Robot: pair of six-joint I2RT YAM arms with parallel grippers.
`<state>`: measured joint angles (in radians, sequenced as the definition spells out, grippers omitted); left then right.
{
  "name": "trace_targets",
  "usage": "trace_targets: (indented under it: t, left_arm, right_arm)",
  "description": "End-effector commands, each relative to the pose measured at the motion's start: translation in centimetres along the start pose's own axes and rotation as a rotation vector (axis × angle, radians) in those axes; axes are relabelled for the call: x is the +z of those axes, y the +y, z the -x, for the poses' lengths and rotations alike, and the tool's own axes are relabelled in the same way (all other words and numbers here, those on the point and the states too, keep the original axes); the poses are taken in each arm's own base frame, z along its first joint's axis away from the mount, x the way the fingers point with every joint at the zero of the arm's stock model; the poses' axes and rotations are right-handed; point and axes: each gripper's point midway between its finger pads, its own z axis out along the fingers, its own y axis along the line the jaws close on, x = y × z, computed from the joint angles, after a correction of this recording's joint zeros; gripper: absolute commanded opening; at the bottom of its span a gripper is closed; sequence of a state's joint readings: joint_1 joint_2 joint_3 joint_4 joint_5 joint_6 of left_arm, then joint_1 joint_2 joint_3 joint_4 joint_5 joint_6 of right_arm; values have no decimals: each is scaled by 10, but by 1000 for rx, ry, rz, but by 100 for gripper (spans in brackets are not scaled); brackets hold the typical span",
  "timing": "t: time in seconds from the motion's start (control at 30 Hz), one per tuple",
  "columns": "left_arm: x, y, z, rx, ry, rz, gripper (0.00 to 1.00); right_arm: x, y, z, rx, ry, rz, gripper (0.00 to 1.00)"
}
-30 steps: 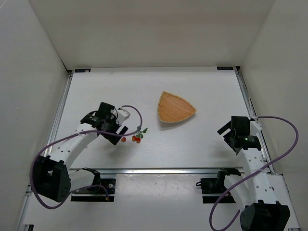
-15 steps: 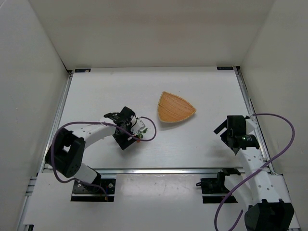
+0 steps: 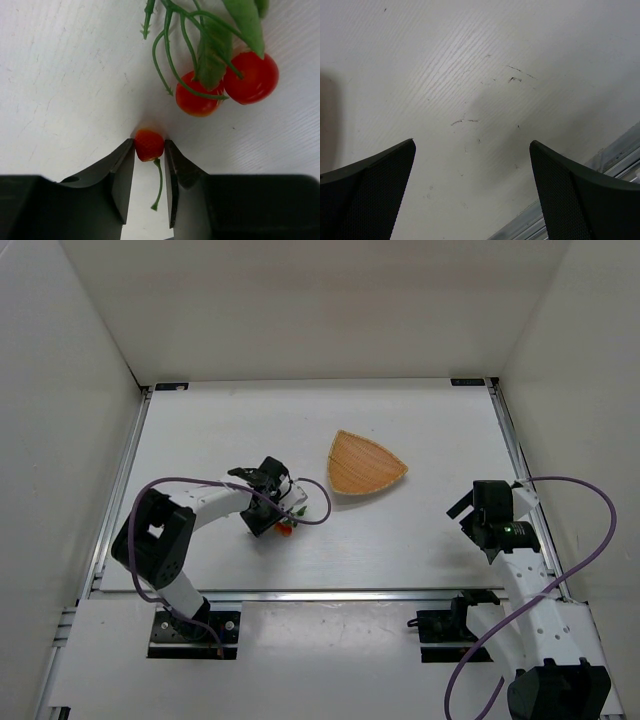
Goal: Place and organize the fake fruits in the fruit bowl
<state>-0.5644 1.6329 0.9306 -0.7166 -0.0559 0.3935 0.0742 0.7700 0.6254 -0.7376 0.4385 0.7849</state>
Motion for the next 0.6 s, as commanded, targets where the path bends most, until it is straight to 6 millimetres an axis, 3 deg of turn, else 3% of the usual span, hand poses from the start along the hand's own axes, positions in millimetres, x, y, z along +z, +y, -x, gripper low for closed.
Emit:
trace_targets:
  t: [0.0,0.17,0.23,0.33,0.4,0.47,0.5,0.57]
  left_arm:
    - [-2,5,10,-16,-33,4,39]
    - [-13,16,14,-38,-46,63,28]
    - [-23,22,15,-40,-54,93,27]
    - [-50,42,34,-54,-123,184,25]
    - [-74,60,56,-59,-191,247,25]
    - [-84,64,76,-61,-243,239,25]
    - [-99,66,100,-51,-307,236,27]
    - [-97,61,126,-32,-339,188,30]
  right_arm:
    - [-6,1,11,10,-40,-1,99]
    - [-6,1,11,10,-40,-1,99]
    - [-8,3,14,4,-46,5,99]
    - [-8,3,14,4,-46,5,99]
    - [-7,3,12,-8,-34,5,99]
    - [-5,3,11,-12,-27,-1,99]
    - [-5,5,12,-9,-33,5,99]
    - [-2,7,10,-14,-17,2,99]
